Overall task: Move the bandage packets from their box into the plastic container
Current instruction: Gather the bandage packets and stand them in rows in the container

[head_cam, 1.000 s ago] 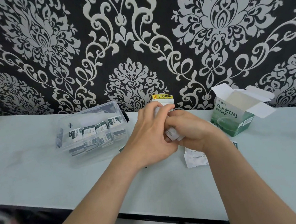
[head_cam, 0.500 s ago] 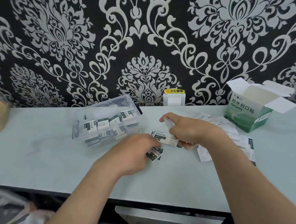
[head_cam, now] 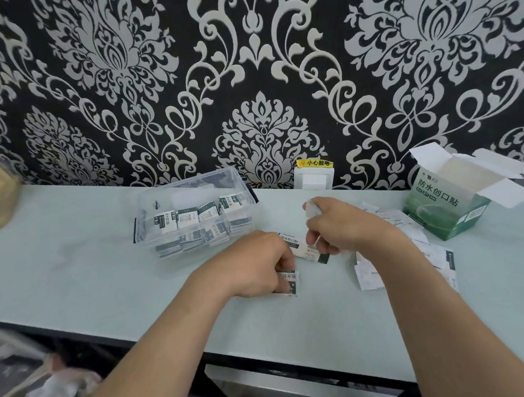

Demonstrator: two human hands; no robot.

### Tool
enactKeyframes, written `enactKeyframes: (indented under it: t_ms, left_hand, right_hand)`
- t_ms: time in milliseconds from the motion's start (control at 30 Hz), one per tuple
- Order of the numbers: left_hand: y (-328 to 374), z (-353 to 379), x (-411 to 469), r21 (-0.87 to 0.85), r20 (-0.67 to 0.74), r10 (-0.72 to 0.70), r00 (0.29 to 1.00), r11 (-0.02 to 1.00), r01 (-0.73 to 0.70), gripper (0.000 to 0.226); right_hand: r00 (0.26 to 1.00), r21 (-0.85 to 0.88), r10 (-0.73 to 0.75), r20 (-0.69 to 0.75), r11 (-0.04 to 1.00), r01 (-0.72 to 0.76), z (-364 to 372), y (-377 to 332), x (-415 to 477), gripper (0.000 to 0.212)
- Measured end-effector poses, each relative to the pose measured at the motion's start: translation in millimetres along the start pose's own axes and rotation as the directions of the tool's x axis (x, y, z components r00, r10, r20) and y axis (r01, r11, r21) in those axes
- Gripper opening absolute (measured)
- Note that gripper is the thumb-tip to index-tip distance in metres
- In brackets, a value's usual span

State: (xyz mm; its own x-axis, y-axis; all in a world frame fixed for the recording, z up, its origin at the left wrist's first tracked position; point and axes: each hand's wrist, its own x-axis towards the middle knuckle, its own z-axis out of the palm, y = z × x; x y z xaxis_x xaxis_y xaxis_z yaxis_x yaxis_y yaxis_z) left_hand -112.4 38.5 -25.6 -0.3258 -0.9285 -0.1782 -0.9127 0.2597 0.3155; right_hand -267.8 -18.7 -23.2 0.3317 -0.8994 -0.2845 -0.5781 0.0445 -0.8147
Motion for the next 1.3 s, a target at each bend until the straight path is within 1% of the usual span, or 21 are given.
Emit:
enactKeyframes:
  t_ms: [67, 133, 200, 233, 300, 367, 433, 500, 533, 600, 667, 733, 800, 867, 967, 1033, 1100, 1133, 1200, 1267, 1300]
  left_hand:
    - [2, -8, -3, -0.092, -0.095, -0.014, 0.995, 0.996, 0.006, 0.012]
    - [6, -17, -4, -0.364, -0.244, -0.094, 0.965, 0.931, -0.001, 0.01]
    - [11, -23, -3, -0.67, -0.352, -0.234, 0.906, 0.739, -0.069, 0.009]
    - [16, -23, -1, -0.756, -0.367, -0.301, 0.88, 0.648, -0.093, 0.013]
    - [27, -20, 4, -0.831, -0.379, -0.378, 0.845, 0.54, -0.131, 0.02]
    - [36, -16, 10, -0.862, -0.387, -0.415, 0.824, 0.479, -0.163, 0.023]
    - [41, -16, 16, -0.881, -0.38, -0.416, 0.826, 0.435, -0.187, 0.022]
    - [42, -18, 19, -0.882, -0.391, -0.37, 0.843, 0.411, -0.228, 0.026]
    - [42, -19, 19, -0.858, -0.427, -0.325, 0.844, 0.44, -0.265, 0.03]
    - [41, -22, 16, -0.695, -0.531, -0.174, 0.829, 0.65, -0.309, 0.048]
    - [44, -22, 11, -0.537, -0.476, -0.025, 0.879, 0.8, -0.268, 0.079]
    - [48, -18, 9, -0.525, -0.357, 0.043, 0.933, 0.817, -0.238, 0.105]
    - [47, -12, 11, -0.516, -0.354, 0.074, 0.932, 0.816, -0.261, 0.112]
    - [44, -10, 12, -0.449, -0.41, 0.068, 0.91, 0.853, -0.266, 0.107]
    - [35, -13, 11, -0.225, -0.498, 0.072, 0.864, 0.952, -0.208, 0.095]
    - [33, -13, 11, -0.11, -0.518, 0.071, 0.852, 0.983, -0.148, 0.09]
    - [33, -14, 10, -0.067, -0.529, 0.068, 0.846, 0.99, -0.122, 0.084]
    - [32, -17, 9, -0.115, -0.525, 0.046, 0.85, 0.986, -0.124, 0.077]
    - [28, -26, 6, -0.294, -0.493, -0.002, 0.87, 0.942, -0.164, 0.052]
    - [21, -35, 2, -0.42, -0.471, -0.028, 0.882, 0.886, -0.196, 0.028]
    - [17, -39, 0, -0.476, -0.469, -0.053, 0.882, 0.856, -0.201, 0.027]
  right_hand:
    - [0.999, 0.18, 0.0, -0.053, 0.984, 0.01, -4, -3, -2, 0.031]
    - [0.998, 0.412, 0.012, -0.069, 0.911, 0.018, -7, -7, -6, 0.028]
    - [0.999, 0.588, 0.019, -0.034, 0.809, 0.005, -6, -12, -11, 0.025]
    - [1.0, 0.641, -0.001, 0.001, 0.767, -0.001, -3, -14, -13, 0.024]
    - [0.993, 0.7, -0.075, 0.089, 0.714, -0.008, 5, -20, -17, 0.021]
    - [0.987, 0.692, -0.099, 0.123, 0.721, -0.014, 11, -22, -19, 0.026]
    - [0.99, 0.662, -0.085, 0.113, 0.75, -0.011, 9, -21, -19, 0.036]
    - [0.991, 0.679, -0.072, 0.109, 0.734, -0.022, 2, -17, -16, 0.046]
    - [0.992, 0.708, -0.065, 0.109, 0.706, -0.031, -2, -16, -16, 0.048]
    - [0.993, 0.774, -0.054, 0.101, 0.632, -0.044, -7, -13, -15, 0.046]
    - [0.991, 0.805, -0.048, 0.122, 0.59, -0.07, -9, -12, -15, 0.041]
    - [0.987, 0.785, -0.041, 0.157, 0.612, -0.099, -8, -13, -17, 0.035]
    - [0.983, 0.744, -0.041, 0.178, 0.659, -0.107, -8, -16, -21, 0.027]
    - [0.979, 0.727, -0.091, 0.18, 0.683, -0.07, -9, -18, -25, 0.022]
    - [0.966, 0.719, -0.18, 0.187, 0.695, -0.009, -10, -19, -28, 0.024]
    - [0.966, 0.695, -0.198, 0.166, 0.719, 0.028, -9, -19, -26, 0.023]
    - [0.976, 0.648, -0.18, 0.125, 0.76, 0.057, -10, -18, -23, 0.022]
    - [0.981, 0.616, -0.167, 0.099, 0.784, 0.071, -11, -17, -22, 0.023]
    - [0.987, 0.549, -0.146, 0.069, 0.832, 0.085, -15, -16, -22, 0.031]
    - [0.984, 0.534, -0.145, 0.102, 0.842, 0.068, -18, -15, -23, 0.039]
    - [0.98, 0.54, -0.151, 0.132, 0.839, 0.056, -17, -17, -24, 0.04]
